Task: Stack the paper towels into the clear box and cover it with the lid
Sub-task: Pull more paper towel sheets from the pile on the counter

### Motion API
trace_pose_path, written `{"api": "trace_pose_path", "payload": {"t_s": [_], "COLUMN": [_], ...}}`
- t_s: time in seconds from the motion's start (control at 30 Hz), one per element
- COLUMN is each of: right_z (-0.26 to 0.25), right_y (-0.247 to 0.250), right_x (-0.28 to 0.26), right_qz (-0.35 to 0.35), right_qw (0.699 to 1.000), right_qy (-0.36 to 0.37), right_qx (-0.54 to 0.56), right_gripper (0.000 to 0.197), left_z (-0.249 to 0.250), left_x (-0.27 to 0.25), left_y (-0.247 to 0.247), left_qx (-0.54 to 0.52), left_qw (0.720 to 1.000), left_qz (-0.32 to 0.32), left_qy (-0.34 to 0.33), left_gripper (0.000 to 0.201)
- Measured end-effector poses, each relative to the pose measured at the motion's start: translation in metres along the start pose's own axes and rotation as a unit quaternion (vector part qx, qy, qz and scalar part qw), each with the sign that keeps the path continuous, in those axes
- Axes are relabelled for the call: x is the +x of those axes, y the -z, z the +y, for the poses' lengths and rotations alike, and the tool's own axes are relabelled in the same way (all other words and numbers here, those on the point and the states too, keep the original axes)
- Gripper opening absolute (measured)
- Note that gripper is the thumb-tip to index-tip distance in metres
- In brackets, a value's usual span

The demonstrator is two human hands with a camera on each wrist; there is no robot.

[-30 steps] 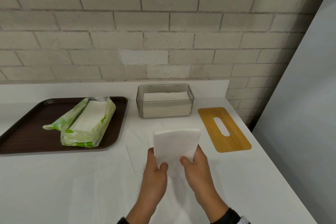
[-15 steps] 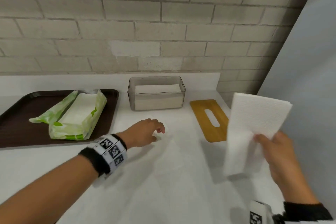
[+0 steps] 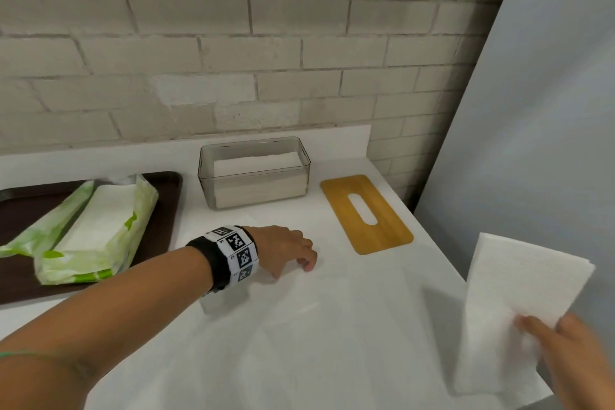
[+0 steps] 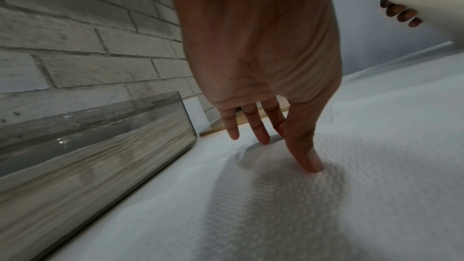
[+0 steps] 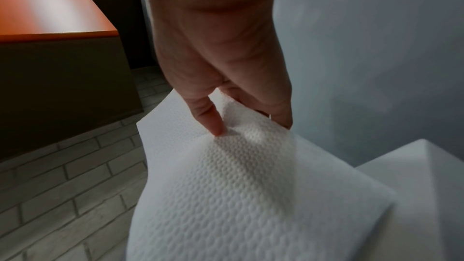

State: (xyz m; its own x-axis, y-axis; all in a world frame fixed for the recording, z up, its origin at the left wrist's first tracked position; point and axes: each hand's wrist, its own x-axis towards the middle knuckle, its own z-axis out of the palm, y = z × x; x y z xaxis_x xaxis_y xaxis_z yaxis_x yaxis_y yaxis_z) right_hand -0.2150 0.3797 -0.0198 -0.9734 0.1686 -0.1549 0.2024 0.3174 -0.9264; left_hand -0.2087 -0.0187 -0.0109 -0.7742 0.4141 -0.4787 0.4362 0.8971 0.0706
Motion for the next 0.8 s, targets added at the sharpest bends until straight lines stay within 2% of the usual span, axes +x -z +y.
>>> {"api": "trace_pose_path", "payload": {"t_s": [0.1, 0.3, 0.4, 0.47, 0.5, 0.53, 0.57, 0.6, 0.67, 0.7, 0.73, 0.8], "right_z": [0.0, -0.007, -0.033, -0.063, -0.082, -0.103, -0.127, -0.152, -0.198, -0.219, -0.238, -0.268], "right_y": [-0.005, -0.027, -0.043, -0.057, -0.065, -0.076, -0.089, -0.104, -0.144, -0.168, -0.193, -0.247], "right_x": [0.001, 0.012, 0.014, 0.02, 0.024, 0.029, 0.033, 0.038, 0.05, 0.056, 0.062, 0.073], "right_qz": [-0.008, -0.05, -0.094, -0.125, -0.131, -0.135, -0.138, -0.146, -0.173, -0.183, -0.19, -0.198], "right_qw": [1.0, 0.999, 0.995, 0.989, 0.985, 0.978, 0.968, 0.955, 0.919, 0.896, 0.87, 0.816], "right_qy": [-0.011, 0.016, 0.032, 0.065, 0.094, 0.13, 0.169, 0.21, 0.295, 0.333, 0.371, 0.428], "right_qx": [0.008, 0.012, -0.003, -0.035, -0.061, -0.091, -0.122, -0.149, -0.199, -0.229, -0.264, -0.335], "right_gripper": [0.022, 0.018, 0.015, 0.016, 0.019, 0.021, 0.02, 0.017, 0.012, 0.013, 0.015, 0.015], "left_z": [-0.002, -0.007, -0.016, -0.022, -0.024, -0.025, -0.025, -0.024, -0.02, -0.015, -0.01, 0.006], "left_x": [0.0, -0.004, -0.016, -0.032, -0.043, -0.055, -0.067, -0.079, -0.101, -0.11, -0.117, -0.13], "left_y": [-0.004, -0.012, -0.015, -0.008, -0.002, 0.003, 0.006, 0.005, -0.007, -0.016, -0.027, -0.045], "left_qx": [-0.007, -0.005, -0.07, -0.158, -0.222, -0.292, -0.362, -0.431, -0.549, -0.587, -0.614, -0.652], "left_qw": [1.0, 0.999, 0.989, 0.959, 0.926, 0.874, 0.805, 0.723, 0.57, 0.519, 0.484, 0.44], "left_qz": [0.008, 0.048, 0.123, 0.217, 0.284, 0.362, 0.437, 0.501, 0.561, 0.562, 0.556, 0.537], "left_qy": [0.004, 0.016, 0.048, 0.087, 0.111, 0.139, 0.173, 0.201, 0.245, 0.264, 0.281, 0.304], "left_gripper": [0.046, 0.042, 0.019, 0.008, 0.005, 0.007, 0.01, 0.011, 0.007, 0.01, 0.012, 0.012]}}
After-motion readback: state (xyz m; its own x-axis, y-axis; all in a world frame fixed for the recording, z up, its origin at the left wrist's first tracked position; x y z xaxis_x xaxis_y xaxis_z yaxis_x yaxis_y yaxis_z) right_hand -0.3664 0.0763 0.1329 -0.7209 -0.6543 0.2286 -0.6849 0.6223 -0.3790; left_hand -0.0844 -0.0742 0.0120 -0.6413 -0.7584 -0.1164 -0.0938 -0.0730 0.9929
